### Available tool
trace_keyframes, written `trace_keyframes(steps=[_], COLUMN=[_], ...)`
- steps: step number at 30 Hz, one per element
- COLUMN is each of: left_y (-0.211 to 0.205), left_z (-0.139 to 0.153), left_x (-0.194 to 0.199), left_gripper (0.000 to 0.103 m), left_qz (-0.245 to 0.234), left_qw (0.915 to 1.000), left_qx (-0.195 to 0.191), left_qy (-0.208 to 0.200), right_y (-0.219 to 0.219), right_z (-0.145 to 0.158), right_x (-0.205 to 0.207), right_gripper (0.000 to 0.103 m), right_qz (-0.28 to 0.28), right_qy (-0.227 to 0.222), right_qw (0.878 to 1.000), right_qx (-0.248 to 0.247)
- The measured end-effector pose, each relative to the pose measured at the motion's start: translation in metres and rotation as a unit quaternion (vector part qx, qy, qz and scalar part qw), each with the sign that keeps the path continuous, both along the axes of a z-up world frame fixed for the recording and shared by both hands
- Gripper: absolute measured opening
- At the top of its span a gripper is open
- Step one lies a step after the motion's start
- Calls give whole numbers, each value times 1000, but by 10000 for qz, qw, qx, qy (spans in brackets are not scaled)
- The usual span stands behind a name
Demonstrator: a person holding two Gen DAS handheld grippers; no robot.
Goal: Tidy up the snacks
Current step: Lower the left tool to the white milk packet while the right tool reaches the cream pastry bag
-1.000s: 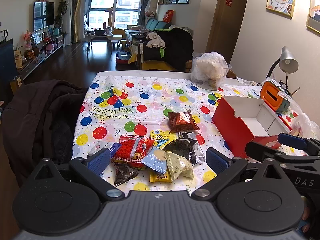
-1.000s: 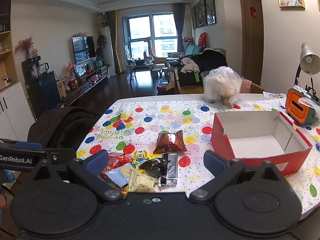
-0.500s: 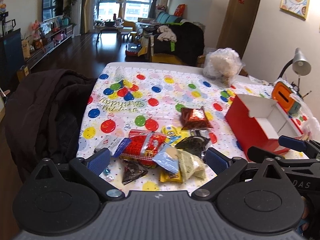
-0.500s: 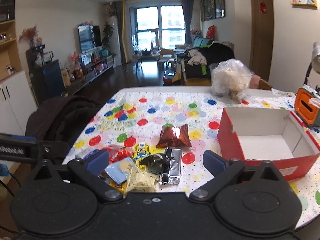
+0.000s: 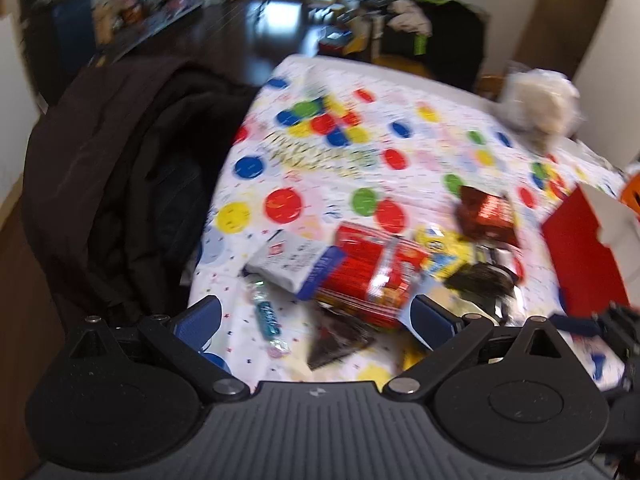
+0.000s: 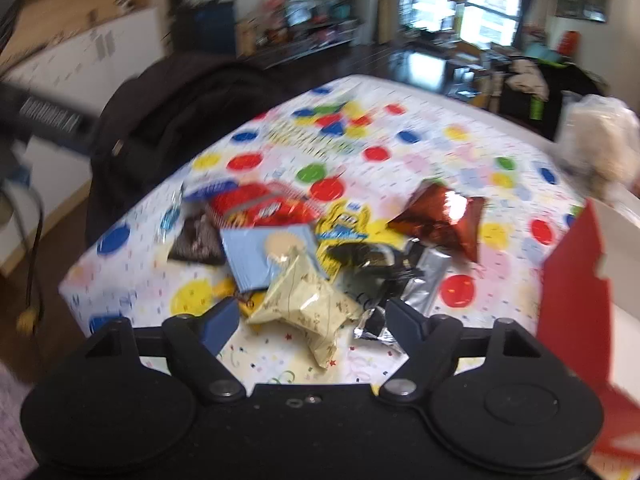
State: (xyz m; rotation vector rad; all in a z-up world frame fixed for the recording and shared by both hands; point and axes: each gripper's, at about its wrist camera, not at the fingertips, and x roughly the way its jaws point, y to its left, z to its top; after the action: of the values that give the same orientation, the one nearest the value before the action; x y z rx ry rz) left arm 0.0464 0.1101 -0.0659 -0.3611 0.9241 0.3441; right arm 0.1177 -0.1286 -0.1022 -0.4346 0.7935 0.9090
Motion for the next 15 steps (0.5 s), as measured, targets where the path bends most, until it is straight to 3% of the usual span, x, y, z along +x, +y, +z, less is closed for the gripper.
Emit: trace_keyframes(steps=[9,11,13,15], left_y=[51,63,76,86], left_z=[-27,-37,-48,-59], left_x=[50,60,68,75], left_gripper=[99,96,81,78], left_qz=[1021,1305,1613,1827], left_qw=[9913,9848,9754,9655], left_qx=[-720,-1028,-1354,-1681], left_qy=[420,513,656,786], right_y=[18,22,25,27], right_z=[-29,-33,-34,-36], right_x=[22,25,25,27], right_gripper=[64,63,63,61], right_qz=[974,1105,1264,1389], right_qy=[-94,-149,-217,-204], right_qw=[9935,9917,9895,9877], right_qx=[-575,-646,-671,-692])
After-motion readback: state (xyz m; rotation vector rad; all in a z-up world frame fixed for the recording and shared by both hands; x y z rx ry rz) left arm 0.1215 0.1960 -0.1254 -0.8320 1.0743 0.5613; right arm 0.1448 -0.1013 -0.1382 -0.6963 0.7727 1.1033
